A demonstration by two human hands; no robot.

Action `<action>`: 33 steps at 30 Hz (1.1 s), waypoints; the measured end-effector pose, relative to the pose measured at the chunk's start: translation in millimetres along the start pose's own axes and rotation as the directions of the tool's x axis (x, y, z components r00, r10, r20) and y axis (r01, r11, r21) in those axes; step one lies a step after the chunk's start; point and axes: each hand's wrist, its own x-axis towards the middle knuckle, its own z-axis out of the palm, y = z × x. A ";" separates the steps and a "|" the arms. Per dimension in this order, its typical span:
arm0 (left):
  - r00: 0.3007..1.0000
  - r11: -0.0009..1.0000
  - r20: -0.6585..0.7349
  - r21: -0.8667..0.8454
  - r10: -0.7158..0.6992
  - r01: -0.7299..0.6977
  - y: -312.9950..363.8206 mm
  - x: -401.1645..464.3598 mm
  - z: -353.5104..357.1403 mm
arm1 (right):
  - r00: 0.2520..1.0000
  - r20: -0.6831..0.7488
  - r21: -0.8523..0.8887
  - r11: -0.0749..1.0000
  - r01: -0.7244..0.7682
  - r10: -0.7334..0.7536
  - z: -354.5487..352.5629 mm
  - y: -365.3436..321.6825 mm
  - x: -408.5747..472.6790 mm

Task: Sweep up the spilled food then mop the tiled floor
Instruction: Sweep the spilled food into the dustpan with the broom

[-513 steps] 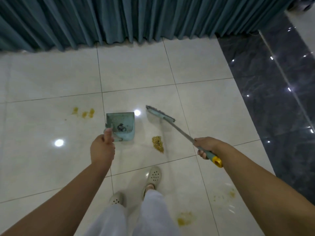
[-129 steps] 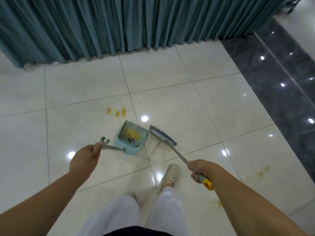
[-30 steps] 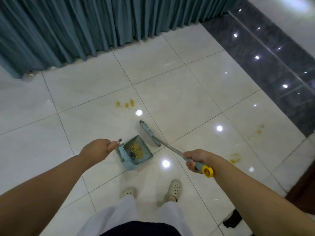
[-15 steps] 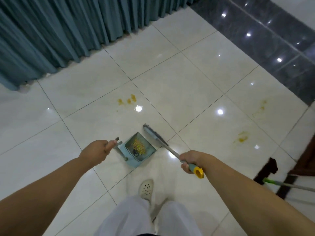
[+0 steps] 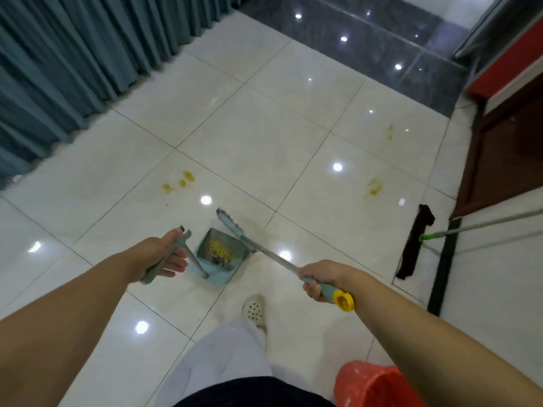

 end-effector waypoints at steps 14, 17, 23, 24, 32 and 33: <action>0.966 0.939 0.026 0.229 0.258 -0.257 -53.7 -80.6 131.1 | 0.987 -0.063 0.593 0.789 0.159 -0.151 -5.0 225.2 -98.1; 0.941 0.878 0.130 0.340 0.311 -0.337 -57.2 -102.3 154.5 | 0.981 -0.071 0.707 0.685 0.176 -0.179 3.2 271.9 -120.7; 0.848 0.688 0.371 0.500 0.379 -0.527 -55.9 -136.7 189.3 | 0.961 -0.179 0.824 0.501 0.264 -0.211 24.5 352.3 -172.6; 0.826 0.646 0.412 0.519 0.385 -0.560 -53.9 -143.0 193.6 | 0.956 -0.203 0.838 0.468 0.282 -0.214 29.8 364.4 -180.8; 0.631 0.191 0.680 0.609 0.374 -0.770 -34.4 -187.8 213.9 | 0.884 -0.423 0.887 0.111 0.449 -0.196 100.5 446.5 -238.4; 0.599 0.135 0.712 0.597 0.367 -0.791 -31.4 -193.1 214.0 | 0.871 -0.456 0.876 0.082 0.476 -0.182 112.4 452.2 -244.4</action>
